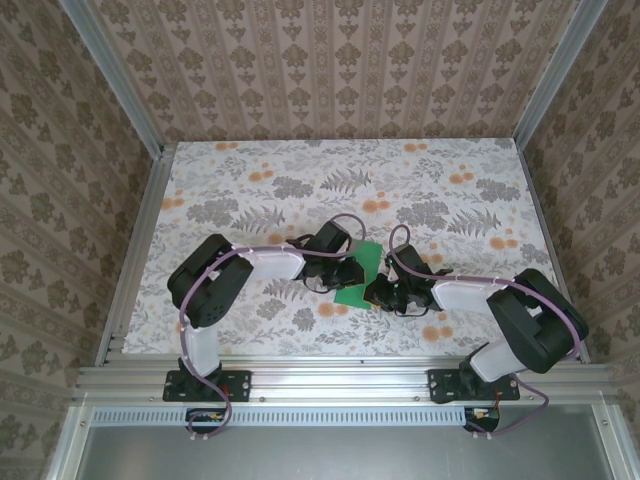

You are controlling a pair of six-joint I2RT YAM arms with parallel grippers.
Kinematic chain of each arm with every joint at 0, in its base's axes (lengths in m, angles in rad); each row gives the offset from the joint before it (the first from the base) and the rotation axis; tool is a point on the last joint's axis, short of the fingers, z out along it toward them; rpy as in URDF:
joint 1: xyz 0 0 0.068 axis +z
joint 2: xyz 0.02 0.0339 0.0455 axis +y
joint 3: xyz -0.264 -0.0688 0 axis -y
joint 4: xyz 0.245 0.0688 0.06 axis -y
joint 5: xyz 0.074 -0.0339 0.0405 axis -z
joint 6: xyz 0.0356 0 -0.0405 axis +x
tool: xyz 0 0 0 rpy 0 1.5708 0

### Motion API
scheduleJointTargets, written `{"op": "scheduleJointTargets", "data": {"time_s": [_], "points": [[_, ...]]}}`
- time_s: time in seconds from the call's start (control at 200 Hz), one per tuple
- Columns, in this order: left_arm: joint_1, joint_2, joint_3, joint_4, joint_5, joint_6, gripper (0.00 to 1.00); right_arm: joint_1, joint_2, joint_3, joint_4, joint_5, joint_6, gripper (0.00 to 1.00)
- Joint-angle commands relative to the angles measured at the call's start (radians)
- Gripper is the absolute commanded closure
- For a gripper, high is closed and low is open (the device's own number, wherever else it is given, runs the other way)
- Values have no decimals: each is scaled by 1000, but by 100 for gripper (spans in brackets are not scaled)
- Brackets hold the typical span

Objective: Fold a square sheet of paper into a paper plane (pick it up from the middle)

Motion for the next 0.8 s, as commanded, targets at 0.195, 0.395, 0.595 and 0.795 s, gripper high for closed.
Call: {"op": "scheduleJointTargets", "data": {"time_s": [0.195, 0.395, 0.595, 0.795], "points": [[26, 13, -63, 69, -94, 32, 77, 15, 24, -30, -156, 97, -10, 88], [59, 12, -61, 47, -100, 43, 77, 21, 24, -40, -172, 101, -18, 91], [74, -5, -63, 31, -102, 62, 77, 23, 29, -30, -188, 107, -31, 94], [92, -6, -52, 26, -94, 86, 77, 29, 33, -14, -209, 107, -46, 94]]}}
